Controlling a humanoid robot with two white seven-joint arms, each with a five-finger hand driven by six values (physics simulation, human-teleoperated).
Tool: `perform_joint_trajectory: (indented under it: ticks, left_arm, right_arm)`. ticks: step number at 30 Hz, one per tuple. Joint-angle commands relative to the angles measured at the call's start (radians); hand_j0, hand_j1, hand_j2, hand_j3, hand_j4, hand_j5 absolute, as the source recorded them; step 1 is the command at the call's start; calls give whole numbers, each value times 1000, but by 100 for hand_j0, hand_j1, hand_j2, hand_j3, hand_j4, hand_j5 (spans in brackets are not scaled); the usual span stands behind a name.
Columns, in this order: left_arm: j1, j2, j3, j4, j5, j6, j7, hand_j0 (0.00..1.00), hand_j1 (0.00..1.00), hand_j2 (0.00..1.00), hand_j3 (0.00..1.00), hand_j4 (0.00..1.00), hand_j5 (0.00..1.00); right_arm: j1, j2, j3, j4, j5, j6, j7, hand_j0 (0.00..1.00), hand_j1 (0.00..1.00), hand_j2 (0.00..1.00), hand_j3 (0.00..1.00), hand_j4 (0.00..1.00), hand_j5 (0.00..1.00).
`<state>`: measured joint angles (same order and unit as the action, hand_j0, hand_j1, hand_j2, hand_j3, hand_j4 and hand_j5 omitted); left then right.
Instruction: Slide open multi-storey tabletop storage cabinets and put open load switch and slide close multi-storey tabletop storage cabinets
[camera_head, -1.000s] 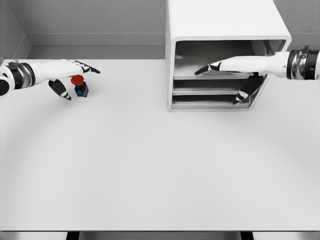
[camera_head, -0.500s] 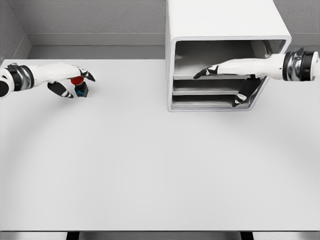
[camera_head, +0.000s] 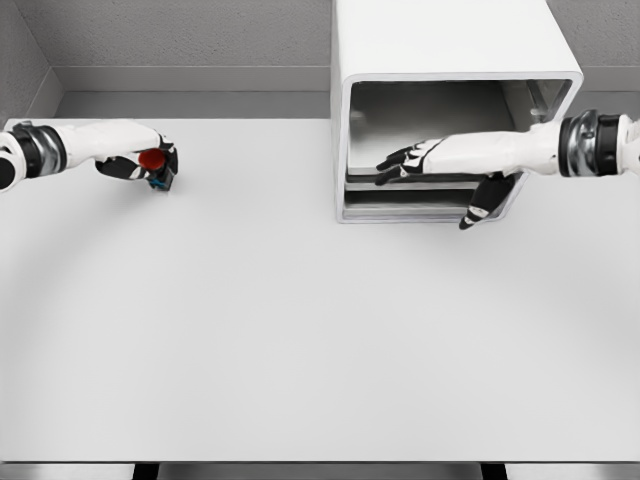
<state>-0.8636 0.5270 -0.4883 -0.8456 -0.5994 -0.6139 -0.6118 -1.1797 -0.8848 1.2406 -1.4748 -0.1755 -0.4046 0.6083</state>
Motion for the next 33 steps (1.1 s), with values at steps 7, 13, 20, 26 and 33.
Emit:
perform_joint_trajectory:
  ticks: [7, 13, 20, 26, 33]
  left_arm:
    - [15, 34, -3, -184, 89, 3, 1, 45, 45, 45, 45, 45, 45]
    - [49, 113, -4, -331, 170, 3, 1, 45, 45, 45, 45, 45, 45]
    - [63, 149, -3, -458, 239, 3, 1, 45, 45, 45, 45, 45, 45]
    - [63, 146, -1, -532, 268, 3, 1, 45, 45, 45, 45, 45, 45]
    - [57, 108, -3, -592, 270, 3, 1, 46, 46, 46, 46, 46, 46]
  right_arm:
    - [-18, -42, 25, -44, -56, -29, 3, 100, 100, 100, 100, 100, 100]
    - [-11, -141, 76, -164, -55, -134, 3, 100, 100, 100, 100, 100, 100]
    - [-12, -186, 76, -183, -56, -206, 3, 100, 100, 100, 100, 100, 100]
    - [-9, -227, 92, -193, -56, -206, 3, 100, 100, 100, 100, 100, 100]
    - [-9, -255, 97, -205, -55, -206, 3, 100, 100, 100, 100, 100, 100]
